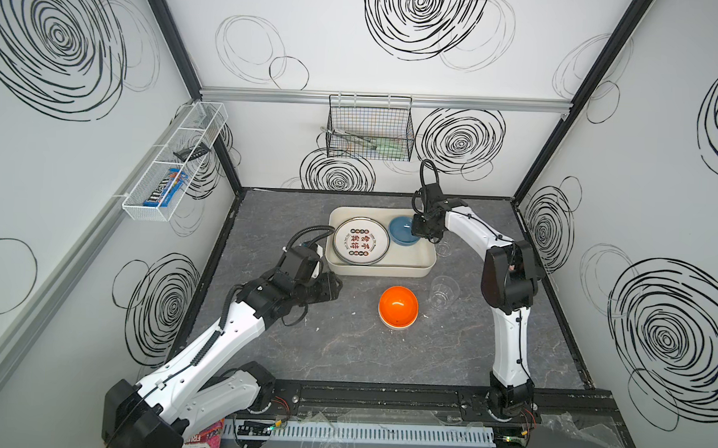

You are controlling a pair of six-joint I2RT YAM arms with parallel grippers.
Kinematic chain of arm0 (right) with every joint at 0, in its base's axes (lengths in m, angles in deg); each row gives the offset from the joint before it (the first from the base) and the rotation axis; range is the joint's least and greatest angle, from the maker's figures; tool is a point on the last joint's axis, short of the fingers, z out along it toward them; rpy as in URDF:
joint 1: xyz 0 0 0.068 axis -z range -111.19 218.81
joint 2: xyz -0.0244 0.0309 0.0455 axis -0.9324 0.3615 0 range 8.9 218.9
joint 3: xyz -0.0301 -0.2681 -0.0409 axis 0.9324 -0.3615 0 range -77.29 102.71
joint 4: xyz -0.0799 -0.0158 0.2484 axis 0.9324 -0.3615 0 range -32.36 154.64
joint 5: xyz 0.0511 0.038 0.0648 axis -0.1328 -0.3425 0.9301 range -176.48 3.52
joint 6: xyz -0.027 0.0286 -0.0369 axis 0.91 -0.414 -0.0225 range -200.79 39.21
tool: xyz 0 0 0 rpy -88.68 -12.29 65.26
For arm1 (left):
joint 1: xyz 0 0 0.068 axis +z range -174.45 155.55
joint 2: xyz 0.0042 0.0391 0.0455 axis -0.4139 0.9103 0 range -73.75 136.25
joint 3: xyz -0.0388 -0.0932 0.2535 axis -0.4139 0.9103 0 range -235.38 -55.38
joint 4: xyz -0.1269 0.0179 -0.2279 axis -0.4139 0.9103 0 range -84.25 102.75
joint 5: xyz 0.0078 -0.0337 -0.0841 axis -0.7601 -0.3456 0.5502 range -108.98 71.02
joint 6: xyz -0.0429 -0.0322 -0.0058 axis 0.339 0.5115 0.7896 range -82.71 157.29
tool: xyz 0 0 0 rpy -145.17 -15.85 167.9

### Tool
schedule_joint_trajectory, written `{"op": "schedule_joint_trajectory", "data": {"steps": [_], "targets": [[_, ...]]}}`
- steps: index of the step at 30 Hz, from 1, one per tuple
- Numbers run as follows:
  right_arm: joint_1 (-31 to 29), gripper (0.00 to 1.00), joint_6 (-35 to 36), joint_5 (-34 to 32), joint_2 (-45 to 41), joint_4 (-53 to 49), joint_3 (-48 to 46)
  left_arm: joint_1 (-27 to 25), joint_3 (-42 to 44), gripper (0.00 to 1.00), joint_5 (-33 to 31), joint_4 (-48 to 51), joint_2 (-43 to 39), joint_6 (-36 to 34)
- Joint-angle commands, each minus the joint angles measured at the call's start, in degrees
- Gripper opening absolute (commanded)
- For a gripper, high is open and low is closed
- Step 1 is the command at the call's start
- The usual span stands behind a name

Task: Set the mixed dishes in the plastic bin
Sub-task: 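Lower the blue bowl beside the plates in the bin and open the right gripper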

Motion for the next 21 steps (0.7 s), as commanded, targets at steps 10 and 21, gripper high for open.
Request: {"op": "schedule_joint_trajectory", "data": {"steps": [10,21], "targets": [[0.9,0.02,-1.12,-3.83,5.95,-3.16,9.42,1.26,2.53,0.55,0.4,-0.04,-2.17,1.29],[0.83,0.03,-1.5,-4.99,8.12,-3.03,10.85,1.71,2.98,0.55,0.75,-0.21,-1.77,1.21]]}}
